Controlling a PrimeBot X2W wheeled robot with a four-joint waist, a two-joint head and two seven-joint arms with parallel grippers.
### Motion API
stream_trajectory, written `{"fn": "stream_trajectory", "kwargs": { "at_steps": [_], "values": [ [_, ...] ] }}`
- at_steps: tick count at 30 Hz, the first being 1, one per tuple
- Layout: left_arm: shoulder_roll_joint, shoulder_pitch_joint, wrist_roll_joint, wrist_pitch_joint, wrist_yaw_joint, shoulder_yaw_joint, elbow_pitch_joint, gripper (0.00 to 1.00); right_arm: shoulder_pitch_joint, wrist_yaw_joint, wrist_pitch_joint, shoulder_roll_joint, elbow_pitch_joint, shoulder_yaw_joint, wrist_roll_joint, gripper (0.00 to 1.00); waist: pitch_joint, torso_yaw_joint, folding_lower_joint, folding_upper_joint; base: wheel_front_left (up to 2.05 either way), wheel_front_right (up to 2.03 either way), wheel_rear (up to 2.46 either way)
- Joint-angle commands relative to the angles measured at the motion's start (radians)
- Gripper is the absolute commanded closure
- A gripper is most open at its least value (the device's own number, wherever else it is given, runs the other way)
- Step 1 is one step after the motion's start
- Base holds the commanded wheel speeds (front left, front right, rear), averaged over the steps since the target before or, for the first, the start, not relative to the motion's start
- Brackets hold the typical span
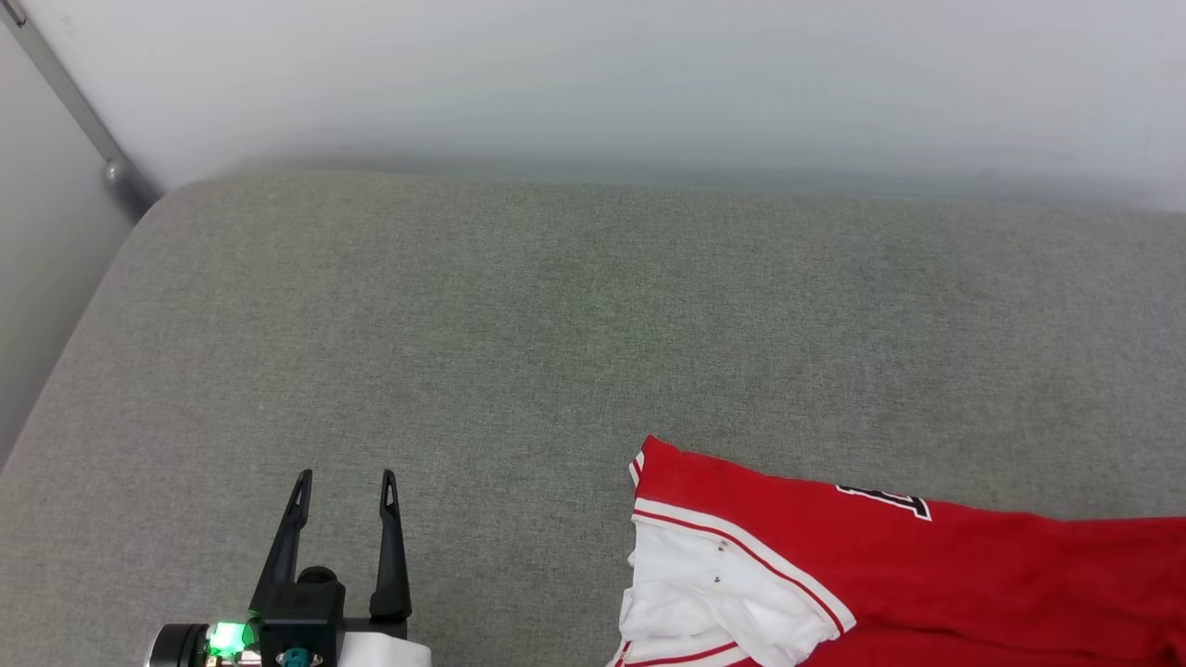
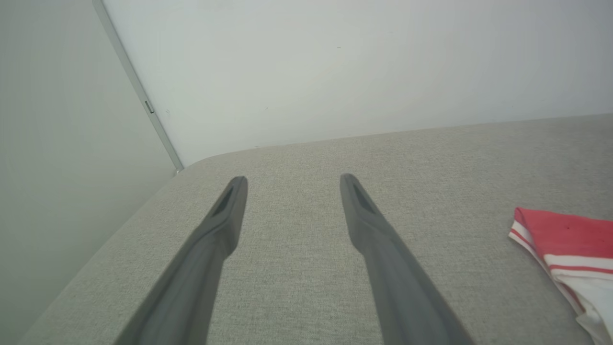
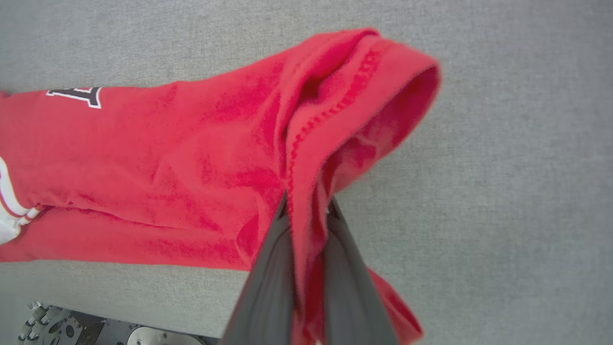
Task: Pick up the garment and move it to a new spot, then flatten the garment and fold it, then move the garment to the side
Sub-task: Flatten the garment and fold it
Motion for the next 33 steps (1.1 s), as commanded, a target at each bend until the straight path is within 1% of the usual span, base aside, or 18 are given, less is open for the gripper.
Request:
{"fn": "stream_trajectory", "kwargs": {
  "at_steps": [1,6,11,14,17,20,24,25,26,29,33],
  "values": [
    [-0.007,0.011,0.008,-0.002,-0.006,0.008,0.001,0.0,0.006,0.0,0.007,0.019,-0.046,0.007,-0.01,1.0,0.0,-0.001,0.0,0.0,0.0,0.0,0.0],
    [-0.018,0.018,0.019,-0.002,-0.013,0.014,-0.001,0.0,0.01,0.0,0.056,0.064,-0.225,0.052,-0.037,1.0,0.004,-0.005,0.0,0.0,0.0,0.0,0.0],
    [-0.029,0.014,0.026,-0.002,-0.019,0.018,0.0,0.0,-0.055,0.0,0.126,0.114,-0.394,0.148,-0.072,1.0,0.015,-0.006,0.0,0.0,0.0,0.0,0.0],
    [-0.033,-0.001,0.028,-0.002,-0.024,0.018,-0.001,0.0,-0.115,0.0,0.164,0.143,-0.454,0.225,-0.092,1.0,0.028,-0.001,0.0,0.0,0.0,0.0,0.0],
    [-0.037,-0.012,0.031,-0.002,-0.027,0.02,0.0,0.0,-0.191,0.0,0.191,0.175,-0.48,0.323,-0.114,1.0,0.041,0.004,0.0,0.0,0.0,0.0,0.0],
    [-0.042,-0.024,0.035,-0.002,-0.029,0.021,-0.002,0.0,-0.29,0.0,0.205,0.198,-0.461,0.425,-0.13,1.0,0.055,0.008,0.0,0.0,0.0,0.0,0.0],
    [-0.048,-0.036,0.036,-0.002,-0.033,0.016,-0.001,0.0,-0.415,0.0,0.203,0.245,-0.384,0.569,-0.138,1.0,0.076,0.014,0.0,0.0,0.0,0.0,0.0],
    [-0.05,-0.043,0.036,-0.002,-0.033,0.015,0.0,0.0,-0.443,0.0,0.197,0.257,-0.357,0.598,-0.14,1.0,0.081,0.017,0.0,0.0,0.0,0.0,0.0],
    [-0.05,-0.043,0.036,-0.002,-0.033,0.015,0.0,0.0,-0.443,0.0,0.197,0.257,-0.357,0.598,-0.14,1.0,0.081,0.017,0.0,0.0,0.0,0.0,0.0],
    [-0.054,-0.056,0.035,-0.002,-0.039,0.014,0.003,0.0,-0.514,0.0,0.179,0.293,-0.267,0.681,-0.146,1.0,0.096,0.026,0.0,0.0,0.0,0.0,0.0],
    [-0.058,-0.069,0.036,-0.002,-0.045,0.013,0.005,0.0,-0.569,0.0,0.146,0.317,-0.134,0.767,-0.149,1.0,0.112,0.04,0.0,0.0,0.0,0.0,0.0]
  ]
}}
